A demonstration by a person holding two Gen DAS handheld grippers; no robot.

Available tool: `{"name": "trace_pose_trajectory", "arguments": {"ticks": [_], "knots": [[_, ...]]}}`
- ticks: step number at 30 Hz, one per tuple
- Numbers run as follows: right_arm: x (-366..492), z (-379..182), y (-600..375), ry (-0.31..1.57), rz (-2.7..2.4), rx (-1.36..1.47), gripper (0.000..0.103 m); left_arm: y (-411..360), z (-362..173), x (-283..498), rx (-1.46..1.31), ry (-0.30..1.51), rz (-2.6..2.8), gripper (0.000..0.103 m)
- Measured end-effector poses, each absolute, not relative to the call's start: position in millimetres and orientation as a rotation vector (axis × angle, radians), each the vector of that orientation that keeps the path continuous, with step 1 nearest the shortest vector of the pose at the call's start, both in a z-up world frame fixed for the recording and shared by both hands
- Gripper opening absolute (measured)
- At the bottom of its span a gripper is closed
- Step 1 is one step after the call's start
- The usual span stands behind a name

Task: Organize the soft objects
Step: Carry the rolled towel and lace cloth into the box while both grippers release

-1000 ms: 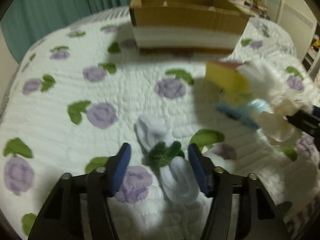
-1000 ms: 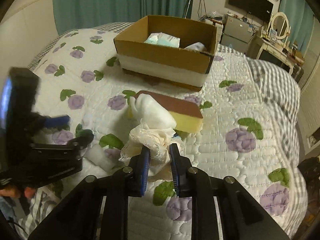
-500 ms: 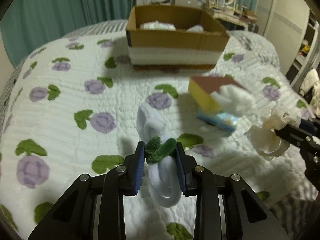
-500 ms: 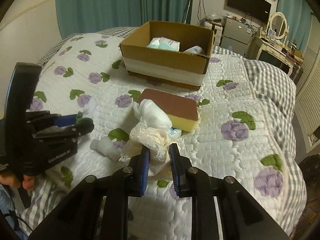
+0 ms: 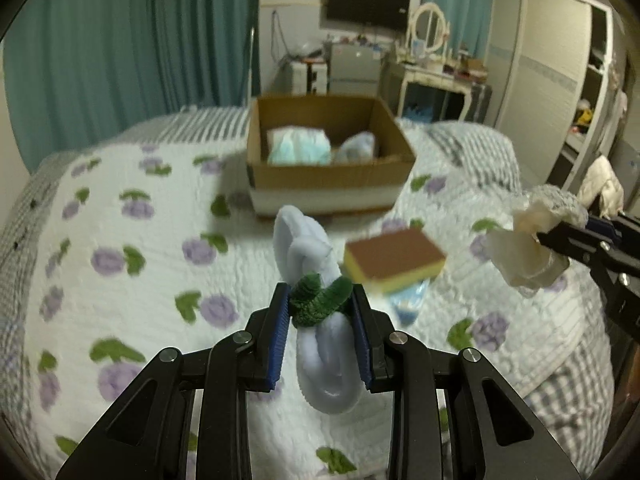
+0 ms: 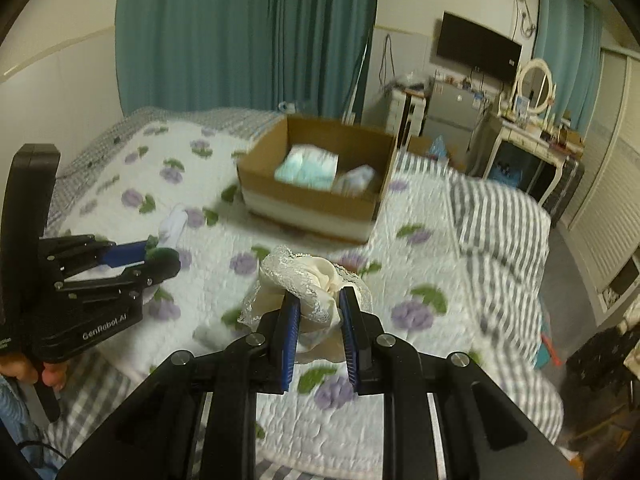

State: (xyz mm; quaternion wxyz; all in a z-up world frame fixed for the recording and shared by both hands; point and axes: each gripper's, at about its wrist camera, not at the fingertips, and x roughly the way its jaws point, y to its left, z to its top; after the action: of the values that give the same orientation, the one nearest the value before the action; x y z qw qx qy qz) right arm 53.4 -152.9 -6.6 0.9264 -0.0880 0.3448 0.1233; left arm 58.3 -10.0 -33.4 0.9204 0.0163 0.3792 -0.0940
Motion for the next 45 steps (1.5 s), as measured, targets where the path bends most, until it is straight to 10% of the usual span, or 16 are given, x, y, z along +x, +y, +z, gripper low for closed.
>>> {"name": "trace_pose_trajectory", "arguments": {"ticks": [21,45], "knots": [[200.7,94.1,-133.5,0.493,0.278,-0.199,0.019,-22.4,60.5,190.6,0.108,0.597,-0.234,0.029],[399.1,-27.1,-136.2,0.693,0.265,-0.118,0.015,-60.2,-49.9,336.3,0.165,0.763,-0.226,0.032]]}}
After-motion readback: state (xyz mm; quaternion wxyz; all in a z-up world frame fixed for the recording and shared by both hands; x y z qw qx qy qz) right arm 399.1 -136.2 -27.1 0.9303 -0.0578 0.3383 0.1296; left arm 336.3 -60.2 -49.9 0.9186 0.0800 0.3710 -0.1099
